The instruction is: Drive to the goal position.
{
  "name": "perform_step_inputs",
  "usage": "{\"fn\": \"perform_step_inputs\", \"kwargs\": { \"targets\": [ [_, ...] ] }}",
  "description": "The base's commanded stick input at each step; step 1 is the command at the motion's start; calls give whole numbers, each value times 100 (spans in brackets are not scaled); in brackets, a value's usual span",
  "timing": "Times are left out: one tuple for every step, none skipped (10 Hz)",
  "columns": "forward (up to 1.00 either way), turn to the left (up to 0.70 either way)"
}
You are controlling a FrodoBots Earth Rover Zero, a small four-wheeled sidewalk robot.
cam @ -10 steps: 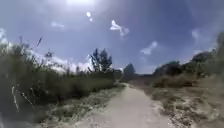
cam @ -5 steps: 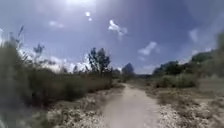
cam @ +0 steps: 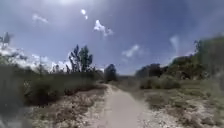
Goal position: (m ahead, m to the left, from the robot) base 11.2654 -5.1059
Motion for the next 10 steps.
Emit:
{"fn": "perform_step_inputs", "kwargs": {
  "targets": [
    [85,4],
    [85,4],
    [85,4],
    [85,4],
    [85,4],
    [85,4],
    [85,4],
    [85,4],
    [85,4],
    [85,4]
  ]
}}
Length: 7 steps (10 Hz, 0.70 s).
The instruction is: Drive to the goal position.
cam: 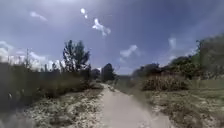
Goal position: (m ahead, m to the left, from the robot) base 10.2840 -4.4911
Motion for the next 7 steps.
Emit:
{"fn": "perform_step_inputs", "kwargs": {
  "targets": [
    [85,4],
    [85,4],
    [85,4],
    [85,4],
    [85,4],
    [85,4],
    [85,4]
  ]
}}
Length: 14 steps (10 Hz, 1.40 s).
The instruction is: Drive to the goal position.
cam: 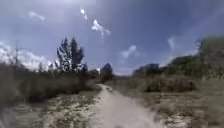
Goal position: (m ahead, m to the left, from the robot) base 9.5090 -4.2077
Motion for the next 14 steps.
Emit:
{"fn": "perform_step_inputs", "kwargs": {
  "targets": [
    [85,4],
    [85,4],
    [85,4],
    [85,4],
    [85,4],
    [85,4],
    [85,4],
    [85,4],
    [85,4],
    [85,4],
    [85,4],
    [85,4],
    [85,4],
    [85,4]
  ]
}}
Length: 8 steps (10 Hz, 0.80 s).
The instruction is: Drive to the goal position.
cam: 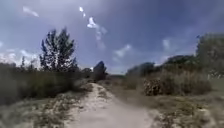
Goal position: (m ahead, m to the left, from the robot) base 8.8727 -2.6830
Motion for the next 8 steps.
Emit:
{"fn": "perform_step_inputs", "kwargs": {
  "targets": [
    [85,4],
    [85,4],
    [85,4],
    [85,4],
    [85,4],
    [85,4],
    [85,28],
    [85,38]
  ]
}}
